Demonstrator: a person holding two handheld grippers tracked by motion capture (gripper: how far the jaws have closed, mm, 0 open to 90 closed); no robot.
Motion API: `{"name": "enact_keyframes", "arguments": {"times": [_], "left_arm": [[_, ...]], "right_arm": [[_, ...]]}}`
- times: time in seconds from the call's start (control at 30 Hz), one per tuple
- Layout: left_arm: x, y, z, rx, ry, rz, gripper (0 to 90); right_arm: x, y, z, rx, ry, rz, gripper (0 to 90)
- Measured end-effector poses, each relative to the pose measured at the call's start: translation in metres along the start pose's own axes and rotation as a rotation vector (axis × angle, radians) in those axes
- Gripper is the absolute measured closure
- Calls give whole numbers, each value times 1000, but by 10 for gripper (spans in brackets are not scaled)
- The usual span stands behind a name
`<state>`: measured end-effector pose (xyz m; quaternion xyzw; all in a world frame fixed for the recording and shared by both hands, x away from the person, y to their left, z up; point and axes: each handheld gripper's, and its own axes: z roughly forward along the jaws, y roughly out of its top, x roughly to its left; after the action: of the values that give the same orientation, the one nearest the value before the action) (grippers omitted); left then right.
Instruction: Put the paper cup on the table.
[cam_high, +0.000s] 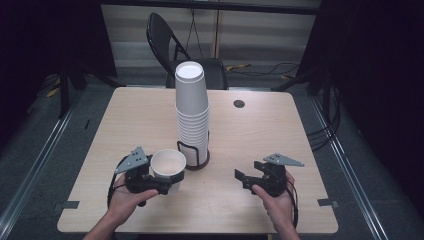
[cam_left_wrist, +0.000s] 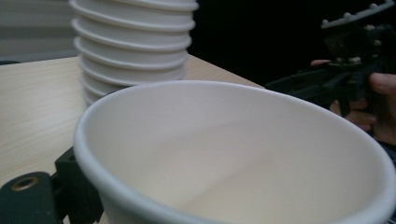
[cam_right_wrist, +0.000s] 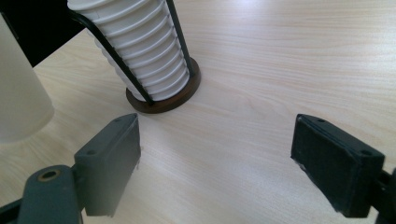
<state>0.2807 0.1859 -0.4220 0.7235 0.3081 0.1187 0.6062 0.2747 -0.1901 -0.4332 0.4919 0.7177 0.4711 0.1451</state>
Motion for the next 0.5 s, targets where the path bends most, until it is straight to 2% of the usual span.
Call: {"name": "enact_keyframes", "arguments": {"times": [0.2, 0.27, 0.33, 0.37, 0.5], "left_arm": [[10, 2, -8, -14, 38, -10, 88], [14, 4, -10, -14, 57, -1, 88], [18, 6, -13, -22, 71, -14, 88], [20, 7, -14, -22, 77, -5, 88], [29, 10, -15, -22, 126, -4, 88]], "right_arm": [[-2, -2, -4, 0, -12, 1, 155], [-4, -5, -6, 5, -18, -9, 156], [-7, -9, -8, 10, -22, -4, 155], [-9, -11, -10, 5, -25, -4, 155], [-16, -16, -14, -3, -39, 10, 154]]}}
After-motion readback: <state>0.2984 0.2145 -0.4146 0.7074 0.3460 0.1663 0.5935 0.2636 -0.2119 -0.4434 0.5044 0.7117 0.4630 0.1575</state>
